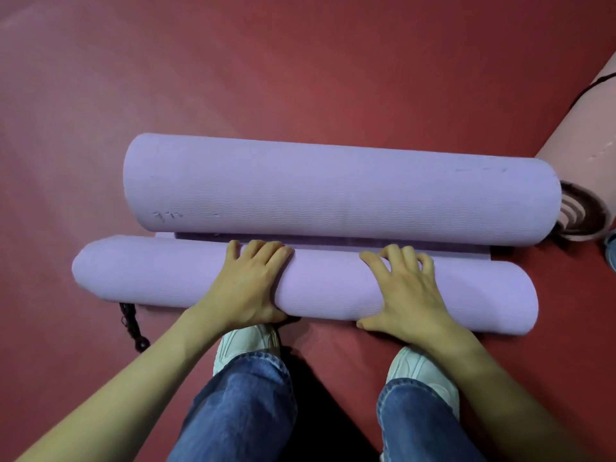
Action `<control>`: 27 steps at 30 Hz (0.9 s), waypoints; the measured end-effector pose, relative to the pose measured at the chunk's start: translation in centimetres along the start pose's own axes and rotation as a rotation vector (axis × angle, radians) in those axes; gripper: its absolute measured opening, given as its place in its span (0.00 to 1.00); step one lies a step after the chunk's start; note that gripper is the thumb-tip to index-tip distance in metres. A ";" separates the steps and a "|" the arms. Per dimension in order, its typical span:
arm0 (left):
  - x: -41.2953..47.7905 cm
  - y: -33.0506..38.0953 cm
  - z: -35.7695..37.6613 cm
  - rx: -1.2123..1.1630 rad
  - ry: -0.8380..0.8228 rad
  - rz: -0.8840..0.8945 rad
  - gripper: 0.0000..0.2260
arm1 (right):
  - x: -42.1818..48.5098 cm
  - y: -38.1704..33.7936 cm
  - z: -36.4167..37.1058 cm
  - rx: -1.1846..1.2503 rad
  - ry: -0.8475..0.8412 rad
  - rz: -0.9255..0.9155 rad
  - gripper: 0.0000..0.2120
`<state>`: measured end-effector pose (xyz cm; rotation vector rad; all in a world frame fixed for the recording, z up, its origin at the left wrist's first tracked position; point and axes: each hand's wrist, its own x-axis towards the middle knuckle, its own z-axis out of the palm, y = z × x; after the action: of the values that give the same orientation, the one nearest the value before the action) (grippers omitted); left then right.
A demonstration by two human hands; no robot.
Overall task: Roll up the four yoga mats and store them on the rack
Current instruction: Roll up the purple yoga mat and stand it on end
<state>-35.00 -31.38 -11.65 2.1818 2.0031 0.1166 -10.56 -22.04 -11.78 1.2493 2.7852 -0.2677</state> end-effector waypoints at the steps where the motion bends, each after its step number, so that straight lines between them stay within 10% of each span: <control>1: 0.1 -0.1 -0.1 -0.006 -0.017 -0.005 0.43 | 0.0 0.1 -0.2 -0.003 -0.035 -0.002 0.50; 12: 4.8 -2.9 -2.5 -0.274 -0.346 -0.104 0.47 | 6.7 0.6 -2.3 0.189 -0.285 0.097 0.30; 23: 4.5 -4.7 -1.6 -0.383 -0.032 -0.070 0.45 | 8.9 1.1 -1.9 0.187 0.037 0.114 0.39; 27: 4.7 -4.0 -1.1 -0.356 0.257 -0.360 0.38 | 9.3 0.9 -1.7 0.158 -0.065 0.150 0.29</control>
<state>-38.65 -26.27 -11.59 1.6331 2.2611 0.6746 -16.06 -14.28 -11.58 1.4470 2.6431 -0.5164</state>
